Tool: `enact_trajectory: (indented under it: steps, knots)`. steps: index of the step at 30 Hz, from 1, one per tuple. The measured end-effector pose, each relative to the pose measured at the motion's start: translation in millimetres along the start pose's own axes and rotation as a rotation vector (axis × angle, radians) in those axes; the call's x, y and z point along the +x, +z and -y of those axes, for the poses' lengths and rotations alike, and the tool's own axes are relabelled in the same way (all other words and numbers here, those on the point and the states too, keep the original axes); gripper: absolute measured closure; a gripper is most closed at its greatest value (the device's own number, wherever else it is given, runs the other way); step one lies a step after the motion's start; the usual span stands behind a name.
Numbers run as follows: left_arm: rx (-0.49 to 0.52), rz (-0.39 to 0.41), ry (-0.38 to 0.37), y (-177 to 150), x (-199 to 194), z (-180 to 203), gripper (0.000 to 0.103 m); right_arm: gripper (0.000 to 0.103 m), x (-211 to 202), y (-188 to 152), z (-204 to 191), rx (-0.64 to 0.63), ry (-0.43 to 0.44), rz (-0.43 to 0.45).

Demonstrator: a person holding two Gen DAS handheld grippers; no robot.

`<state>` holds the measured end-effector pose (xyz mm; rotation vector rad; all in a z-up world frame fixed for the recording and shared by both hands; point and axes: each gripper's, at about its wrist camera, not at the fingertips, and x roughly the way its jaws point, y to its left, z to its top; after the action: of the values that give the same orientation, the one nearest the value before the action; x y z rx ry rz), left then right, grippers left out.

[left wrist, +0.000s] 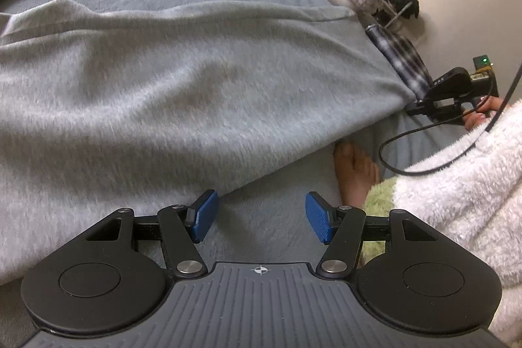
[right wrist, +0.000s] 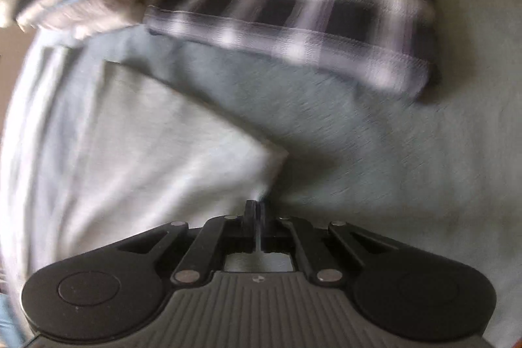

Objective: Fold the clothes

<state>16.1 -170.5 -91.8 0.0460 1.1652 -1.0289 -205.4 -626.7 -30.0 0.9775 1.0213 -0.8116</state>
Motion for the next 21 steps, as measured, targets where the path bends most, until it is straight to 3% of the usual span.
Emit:
enact_trajectory:
  steps: [4,6,8,10,13,17,19,21]
  knots:
    - [-0.011,0.008,-0.009,-3.4,-8.3,-0.5,0.044,0.1,-32.2,22.4,5.0,-0.027,-0.038,0.139]
    - [-0.002,0.019,-0.01,-2.9,-10.1,0.0,0.044,0.099,-40.3,33.0,-12.4,-0.094,-0.004,0.173]
    - [0.0,0.029,0.004,-0.2,-10.0,-0.2,0.044,0.099,-41.5,34.7,-47.2,-0.229,0.067,0.172]
    - [-0.011,0.035,0.017,2.1,-10.2,-2.1,0.044,0.098,-37.6,24.0,-99.6,-0.445,0.148,0.143]
    - [-0.037,0.043,0.044,3.8,-13.8,-5.2,0.044,0.094,-24.2,-13.3,-184.0,-0.809,0.275,0.048]
    - [-0.075,0.067,0.107,0.0,-25.0,-12.6,0.044,0.087,-6.5,-91.1,-279.1,-1.268,0.451,-0.075]
    - [-0.11,0.077,0.141,-2.7,-30.2,-19.1,0.044,0.087,2.6,-132.5,-313.5,-1.453,0.498,-0.105]
    - [-0.153,0.086,0.171,-5.2,-34.4,-27.3,0.044,0.083,8.5,-163.3,-337.0,-1.589,0.513,-0.08]
